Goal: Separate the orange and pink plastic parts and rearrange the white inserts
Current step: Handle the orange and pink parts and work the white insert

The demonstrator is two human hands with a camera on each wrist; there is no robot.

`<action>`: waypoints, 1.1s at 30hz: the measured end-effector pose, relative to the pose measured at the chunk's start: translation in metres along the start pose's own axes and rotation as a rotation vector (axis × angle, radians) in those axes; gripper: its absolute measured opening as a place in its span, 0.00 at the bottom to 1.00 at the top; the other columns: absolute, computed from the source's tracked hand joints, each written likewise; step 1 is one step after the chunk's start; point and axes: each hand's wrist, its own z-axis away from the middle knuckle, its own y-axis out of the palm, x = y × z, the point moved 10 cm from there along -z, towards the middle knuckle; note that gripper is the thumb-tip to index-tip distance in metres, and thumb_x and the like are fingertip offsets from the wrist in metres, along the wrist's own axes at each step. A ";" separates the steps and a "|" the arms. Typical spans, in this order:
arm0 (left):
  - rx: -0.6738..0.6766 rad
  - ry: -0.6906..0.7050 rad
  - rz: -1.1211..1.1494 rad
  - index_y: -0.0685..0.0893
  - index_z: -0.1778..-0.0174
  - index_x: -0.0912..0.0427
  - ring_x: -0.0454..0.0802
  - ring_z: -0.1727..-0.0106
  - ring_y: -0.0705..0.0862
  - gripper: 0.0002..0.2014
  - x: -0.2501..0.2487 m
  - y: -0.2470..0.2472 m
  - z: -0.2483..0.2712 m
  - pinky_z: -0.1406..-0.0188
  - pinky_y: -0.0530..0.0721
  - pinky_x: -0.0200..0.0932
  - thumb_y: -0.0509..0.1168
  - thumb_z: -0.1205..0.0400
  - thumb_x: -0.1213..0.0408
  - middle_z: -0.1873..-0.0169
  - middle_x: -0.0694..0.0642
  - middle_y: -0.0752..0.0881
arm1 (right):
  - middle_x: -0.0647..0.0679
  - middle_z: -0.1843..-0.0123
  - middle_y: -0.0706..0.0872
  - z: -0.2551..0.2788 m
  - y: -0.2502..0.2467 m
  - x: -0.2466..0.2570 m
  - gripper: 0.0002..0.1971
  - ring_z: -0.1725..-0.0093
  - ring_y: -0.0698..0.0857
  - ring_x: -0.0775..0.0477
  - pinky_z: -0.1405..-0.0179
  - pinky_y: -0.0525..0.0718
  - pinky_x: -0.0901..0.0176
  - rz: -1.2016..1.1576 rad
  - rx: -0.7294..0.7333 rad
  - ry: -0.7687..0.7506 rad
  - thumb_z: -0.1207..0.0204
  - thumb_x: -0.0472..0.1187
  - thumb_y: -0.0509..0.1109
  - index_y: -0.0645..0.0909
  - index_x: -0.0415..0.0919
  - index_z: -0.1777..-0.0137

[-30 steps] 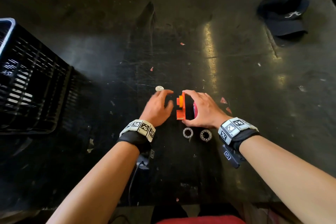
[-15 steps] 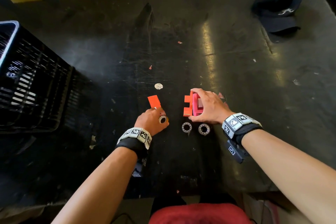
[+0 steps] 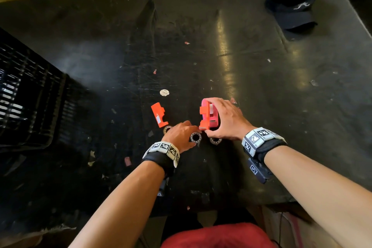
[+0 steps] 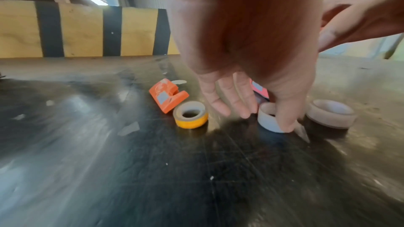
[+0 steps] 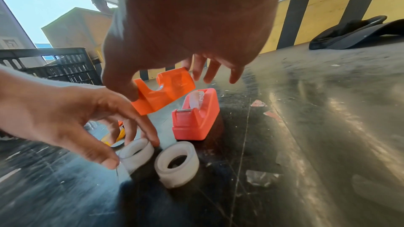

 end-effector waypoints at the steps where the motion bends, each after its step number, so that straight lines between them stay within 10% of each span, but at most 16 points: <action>1: -0.023 -0.004 0.042 0.82 0.28 0.48 0.55 0.36 0.85 0.23 0.003 -0.003 0.001 0.39 0.87 0.53 0.75 0.21 0.58 0.35 0.54 0.84 | 0.46 0.23 0.79 0.001 -0.001 -0.002 0.51 0.25 0.79 0.41 0.27 0.75 0.52 -0.017 -0.001 0.002 0.40 0.59 0.85 0.67 0.47 0.18; 7: -0.278 -0.077 0.547 0.85 0.33 0.58 0.46 0.48 0.93 0.18 0.035 -0.055 0.011 0.43 0.92 0.44 0.75 0.20 0.65 0.45 0.54 0.93 | 0.50 0.26 0.80 0.005 -0.003 0.000 0.54 0.37 0.81 0.50 0.37 0.76 0.58 -0.108 0.053 0.065 0.39 0.59 0.86 0.61 0.52 0.16; 11: -0.263 -0.041 0.708 0.84 0.30 0.61 0.28 0.48 0.90 0.19 0.034 -0.077 0.015 0.46 0.86 0.27 0.74 0.18 0.69 0.43 0.52 0.91 | 0.50 0.34 0.82 0.001 0.005 0.019 0.50 0.39 0.84 0.48 0.40 0.82 0.56 -0.161 0.118 0.037 0.40 0.56 0.86 0.64 0.54 0.19; 15: -0.205 -0.059 0.800 0.83 0.29 0.55 0.38 0.38 0.90 0.19 0.039 -0.078 0.020 0.39 0.89 0.37 0.73 0.16 0.64 0.37 0.53 0.91 | 0.49 0.31 0.80 -0.004 0.007 0.029 0.50 0.39 0.82 0.52 0.37 0.83 0.54 -0.200 0.132 0.025 0.38 0.55 0.86 0.63 0.54 0.18; 20: -0.180 -0.069 0.805 0.82 0.26 0.57 0.25 0.52 0.89 0.19 0.035 -0.077 0.026 0.55 0.86 0.26 0.69 0.14 0.62 0.43 0.48 0.90 | 0.53 0.33 0.78 -0.003 0.007 0.031 0.49 0.40 0.82 0.54 0.41 0.83 0.59 -0.223 0.133 0.019 0.36 0.53 0.86 0.64 0.53 0.17; 25: -0.151 -0.084 0.768 0.81 0.23 0.55 0.40 0.46 0.92 0.22 0.036 -0.077 0.030 0.43 0.92 0.45 0.67 0.13 0.55 0.39 0.53 0.92 | 0.47 0.24 0.81 -0.004 0.009 0.030 0.49 0.39 0.86 0.54 0.46 0.81 0.67 -0.264 0.152 0.030 0.36 0.53 0.87 0.65 0.52 0.17; 33: -0.084 -0.131 0.806 0.82 0.23 0.58 0.48 0.45 0.92 0.21 0.038 -0.071 0.029 0.43 0.89 0.59 0.66 0.12 0.55 0.42 0.54 0.92 | 0.41 0.19 0.78 -0.001 0.010 0.031 0.48 0.31 0.87 0.47 0.34 0.88 0.50 -0.348 0.195 0.076 0.35 0.51 0.88 0.67 0.50 0.16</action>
